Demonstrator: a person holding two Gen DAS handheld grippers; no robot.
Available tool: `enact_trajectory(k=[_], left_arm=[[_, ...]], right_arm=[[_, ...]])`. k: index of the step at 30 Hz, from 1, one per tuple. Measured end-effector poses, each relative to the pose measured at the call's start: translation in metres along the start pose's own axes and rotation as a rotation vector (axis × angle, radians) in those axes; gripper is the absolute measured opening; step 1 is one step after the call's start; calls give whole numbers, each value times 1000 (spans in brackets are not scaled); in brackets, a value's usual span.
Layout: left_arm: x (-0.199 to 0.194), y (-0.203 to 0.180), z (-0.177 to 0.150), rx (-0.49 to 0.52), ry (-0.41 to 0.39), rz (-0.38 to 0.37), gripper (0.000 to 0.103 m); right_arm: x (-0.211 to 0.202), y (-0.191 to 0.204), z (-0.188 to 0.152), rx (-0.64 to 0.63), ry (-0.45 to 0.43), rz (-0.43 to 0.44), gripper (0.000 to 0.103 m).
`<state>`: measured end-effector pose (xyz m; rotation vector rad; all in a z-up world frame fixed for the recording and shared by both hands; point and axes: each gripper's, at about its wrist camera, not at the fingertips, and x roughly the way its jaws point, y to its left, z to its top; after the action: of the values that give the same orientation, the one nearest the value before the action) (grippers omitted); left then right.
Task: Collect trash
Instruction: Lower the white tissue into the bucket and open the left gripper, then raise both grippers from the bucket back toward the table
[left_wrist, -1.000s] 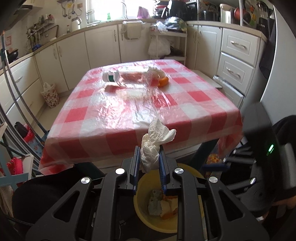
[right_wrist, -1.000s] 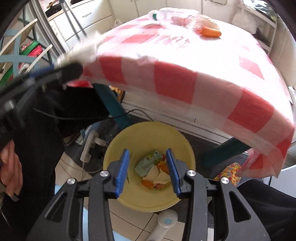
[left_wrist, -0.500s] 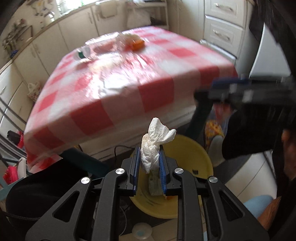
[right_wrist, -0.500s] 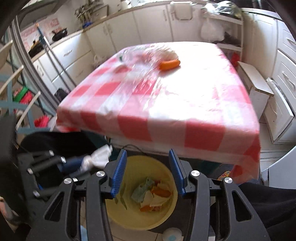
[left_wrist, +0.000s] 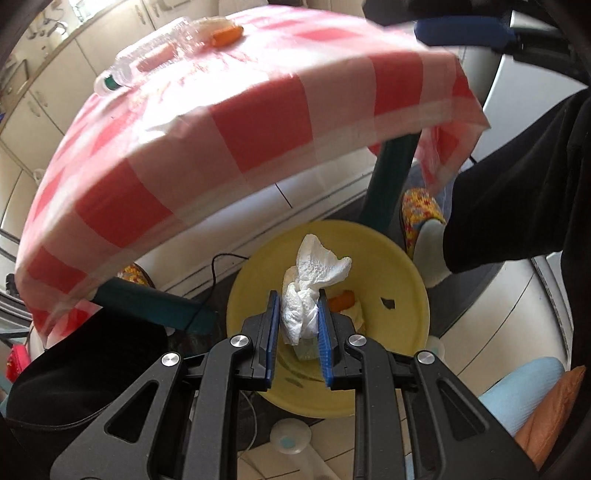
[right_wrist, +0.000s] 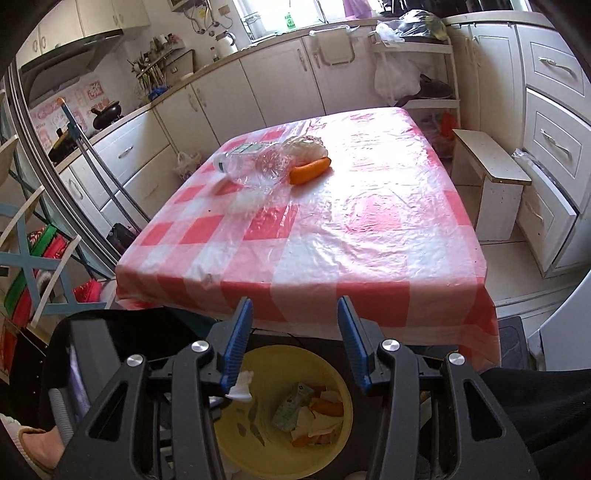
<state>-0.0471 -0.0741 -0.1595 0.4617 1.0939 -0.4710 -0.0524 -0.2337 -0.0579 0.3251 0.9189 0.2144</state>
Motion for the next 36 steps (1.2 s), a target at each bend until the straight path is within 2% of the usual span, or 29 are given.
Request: enact_trajectory(k=[11,14,19,24,36], left_arm=[[22,-6,2,24,80,-13,21],[26,-9,3,34,93,-14,25],[31,-11,4,37,107,-6,41],[35,-10,4,35,125,2,48],[32,-11,5,44,108,17,51]], right_arm=[[1,-2,2,13,-4,21,47],[1,-3,2,18,-3,21,47],[3,-4,2,20,3,24,47],[4,-4,2,19,8,25,47],[5,-4,2,18,9,25,47]])
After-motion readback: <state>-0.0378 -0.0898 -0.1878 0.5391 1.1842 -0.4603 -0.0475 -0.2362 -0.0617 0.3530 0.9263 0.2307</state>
